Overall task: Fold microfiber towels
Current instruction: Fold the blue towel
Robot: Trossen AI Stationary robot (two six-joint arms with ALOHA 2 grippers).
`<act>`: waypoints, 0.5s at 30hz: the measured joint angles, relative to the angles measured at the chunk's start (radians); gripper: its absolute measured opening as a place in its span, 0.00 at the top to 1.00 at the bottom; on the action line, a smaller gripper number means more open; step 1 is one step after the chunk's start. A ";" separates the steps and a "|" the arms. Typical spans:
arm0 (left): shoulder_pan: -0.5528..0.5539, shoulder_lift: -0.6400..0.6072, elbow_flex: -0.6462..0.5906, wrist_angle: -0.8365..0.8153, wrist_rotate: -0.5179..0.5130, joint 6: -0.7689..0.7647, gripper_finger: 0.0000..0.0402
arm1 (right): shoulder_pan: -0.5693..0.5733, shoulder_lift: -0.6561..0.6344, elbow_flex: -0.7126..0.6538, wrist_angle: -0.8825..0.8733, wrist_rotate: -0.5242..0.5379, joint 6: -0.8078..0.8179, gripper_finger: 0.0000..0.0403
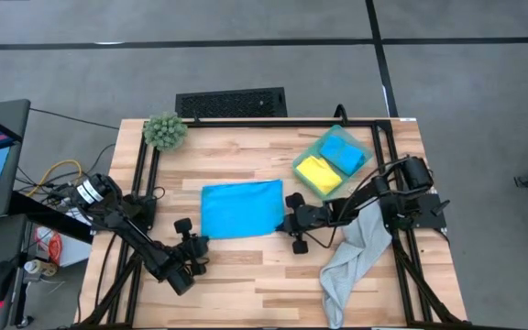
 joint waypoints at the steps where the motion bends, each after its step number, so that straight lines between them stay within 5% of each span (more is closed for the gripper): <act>1: 0.000 0.001 0.009 -0.007 0.004 0.000 0.98 | 0.006 -0.010 -0.001 -0.008 0.001 0.005 0.95; 7: 0.001 0.002 0.136 -0.127 0.012 0.019 0.99 | 0.043 -0.151 -0.010 -0.140 0.046 0.052 0.96; 15: 0.051 0.001 0.289 -0.471 -0.165 -0.004 1.00 | -0.024 -0.345 -0.007 -0.246 0.127 0.034 0.97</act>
